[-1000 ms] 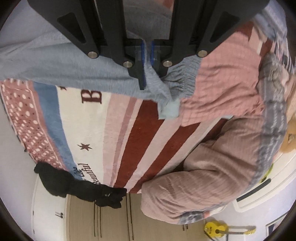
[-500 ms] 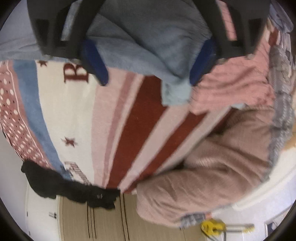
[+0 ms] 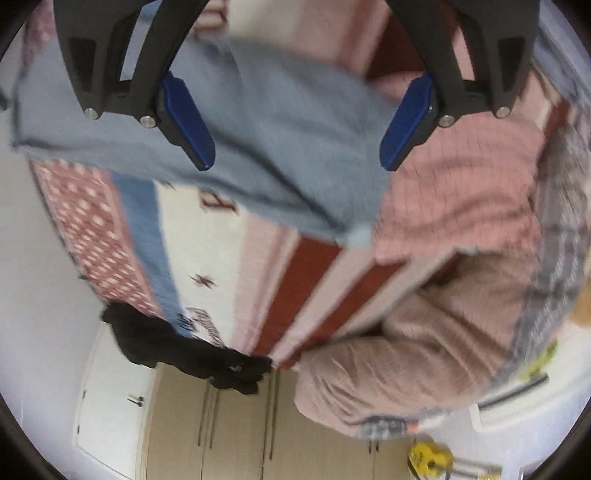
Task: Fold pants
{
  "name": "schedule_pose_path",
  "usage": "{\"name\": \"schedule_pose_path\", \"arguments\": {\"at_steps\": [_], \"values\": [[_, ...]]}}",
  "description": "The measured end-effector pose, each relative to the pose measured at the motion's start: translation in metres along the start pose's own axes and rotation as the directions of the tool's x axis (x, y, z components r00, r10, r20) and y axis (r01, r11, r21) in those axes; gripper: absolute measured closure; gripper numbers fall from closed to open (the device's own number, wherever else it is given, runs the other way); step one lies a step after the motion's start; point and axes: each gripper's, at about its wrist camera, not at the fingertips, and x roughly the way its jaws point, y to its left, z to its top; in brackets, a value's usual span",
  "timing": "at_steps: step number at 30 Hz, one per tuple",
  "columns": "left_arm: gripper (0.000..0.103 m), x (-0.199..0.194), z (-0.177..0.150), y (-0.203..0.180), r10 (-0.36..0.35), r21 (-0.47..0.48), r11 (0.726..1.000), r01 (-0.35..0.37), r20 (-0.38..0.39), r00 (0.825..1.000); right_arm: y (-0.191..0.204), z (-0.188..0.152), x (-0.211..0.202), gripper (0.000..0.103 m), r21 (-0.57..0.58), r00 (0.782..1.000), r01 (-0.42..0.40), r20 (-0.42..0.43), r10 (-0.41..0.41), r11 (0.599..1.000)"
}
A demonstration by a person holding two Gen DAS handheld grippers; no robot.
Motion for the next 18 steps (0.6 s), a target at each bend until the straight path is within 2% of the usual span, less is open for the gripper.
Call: {"name": "schedule_pose_path", "arguments": {"at_steps": [4,6,8,10,12,16,18], "values": [[0.014,-0.004,-0.033,-0.001,-0.075,-0.032,0.997,0.073,-0.068,0.995,0.008,-0.045,-0.019,0.032,0.061,0.985,-0.155,-0.063,0.159,0.986],[0.014,0.007,-0.051,0.000,-0.126,-0.063,0.991,0.119,-0.134,0.983,0.011,-0.064,-0.018,0.032,0.092,0.971,-0.205,-0.109,0.214,0.974],[0.014,0.018,-0.062,0.002,-0.158,-0.091,0.985,0.145,-0.168,0.973,0.011,-0.079,-0.015,0.032,0.124,0.959,-0.235,-0.135,0.251,0.964],[0.014,0.026,-0.068,0.002,-0.164,-0.107,0.983,0.147,-0.167,0.972,0.010,-0.088,-0.009,0.032,0.145,0.952,-0.246,-0.149,0.267,0.958],[0.014,0.038,-0.067,0.004,-0.203,-0.128,0.974,0.185,-0.140,0.969,0.006,-0.094,0.000,0.032,0.171,0.949,-0.249,-0.154,0.275,0.953],[0.015,0.064,-0.058,0.015,-0.177,-0.183,0.971,0.155,-0.113,0.978,-0.004,-0.086,0.014,0.032,0.218,0.946,-0.286,-0.091,0.311,0.933],[0.015,0.080,-0.053,0.023,-0.195,-0.254,0.953,0.164,-0.103,0.975,-0.009,-0.077,0.024,0.032,0.239,0.948,-0.289,-0.060,0.311,0.927]]}}
